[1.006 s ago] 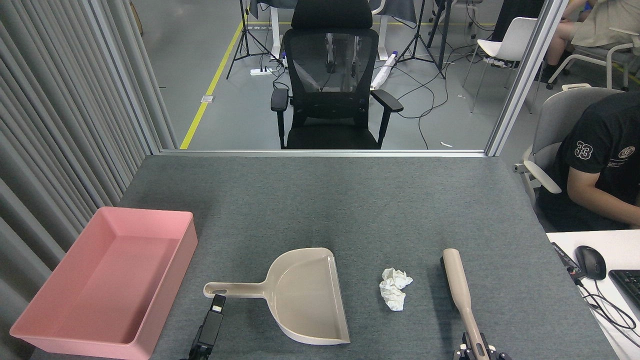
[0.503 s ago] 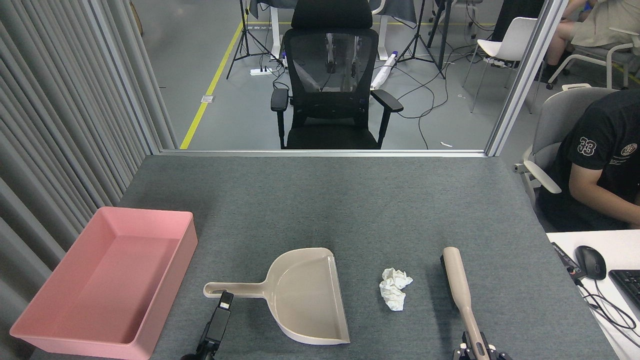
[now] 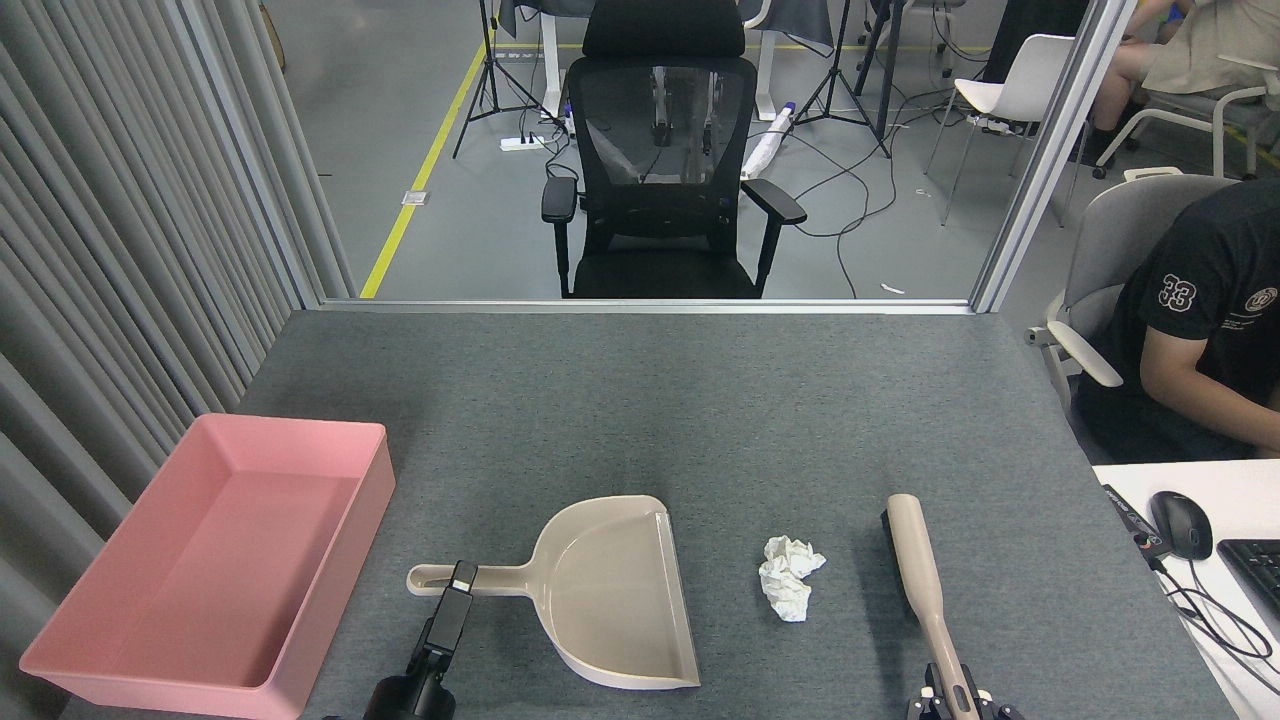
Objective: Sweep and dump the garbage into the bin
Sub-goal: 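Close the left gripper on the dustpan handle and right on the brush handle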
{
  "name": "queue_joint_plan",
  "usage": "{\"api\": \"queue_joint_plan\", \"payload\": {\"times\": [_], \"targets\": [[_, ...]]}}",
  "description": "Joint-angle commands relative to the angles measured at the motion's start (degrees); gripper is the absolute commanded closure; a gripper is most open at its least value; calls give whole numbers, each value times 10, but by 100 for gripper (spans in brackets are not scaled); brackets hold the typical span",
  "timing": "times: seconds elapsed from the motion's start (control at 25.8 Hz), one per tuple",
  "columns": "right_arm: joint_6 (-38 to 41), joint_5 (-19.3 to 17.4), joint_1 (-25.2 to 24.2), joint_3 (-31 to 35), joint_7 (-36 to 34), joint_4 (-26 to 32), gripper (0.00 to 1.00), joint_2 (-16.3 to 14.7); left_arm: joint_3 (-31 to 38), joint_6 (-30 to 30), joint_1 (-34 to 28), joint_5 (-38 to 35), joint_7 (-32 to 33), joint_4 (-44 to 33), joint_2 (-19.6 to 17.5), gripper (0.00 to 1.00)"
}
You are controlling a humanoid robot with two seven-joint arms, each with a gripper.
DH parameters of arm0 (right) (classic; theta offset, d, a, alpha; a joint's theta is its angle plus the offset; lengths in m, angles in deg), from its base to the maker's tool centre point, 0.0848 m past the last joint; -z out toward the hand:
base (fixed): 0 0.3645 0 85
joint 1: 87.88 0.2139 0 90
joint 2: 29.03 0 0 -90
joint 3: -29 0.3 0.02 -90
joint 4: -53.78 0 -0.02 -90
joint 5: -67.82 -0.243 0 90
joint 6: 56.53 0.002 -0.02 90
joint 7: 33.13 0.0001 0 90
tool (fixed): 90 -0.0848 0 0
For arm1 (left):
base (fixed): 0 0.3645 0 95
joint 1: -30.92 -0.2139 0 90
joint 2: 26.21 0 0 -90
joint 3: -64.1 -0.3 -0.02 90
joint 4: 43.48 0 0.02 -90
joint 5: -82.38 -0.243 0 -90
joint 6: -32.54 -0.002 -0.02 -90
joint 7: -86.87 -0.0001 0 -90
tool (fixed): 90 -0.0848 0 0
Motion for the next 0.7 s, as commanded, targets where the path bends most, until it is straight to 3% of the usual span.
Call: {"api": "queue_joint_plan", "payload": {"times": [0.0, 0.39, 0.58, 0.66], "targets": [[0, 0, 0, 0, 0, 0, 98, 1, 0, 0, 12, 0, 2, 7, -1, 1], [0, 0, 2, 0, -1, 0, 98, 1, 4, -5, 37, -1, 35, 35, 0, 3], [0, 0, 3, 0, -1, 0, 98, 1, 11, -4, 36, 2, 81, 22, 0, 38], [0, 0, 3, 0, -1, 0, 98, 1, 11, -3, 33, 0, 82, 16, 0, 43]]}}
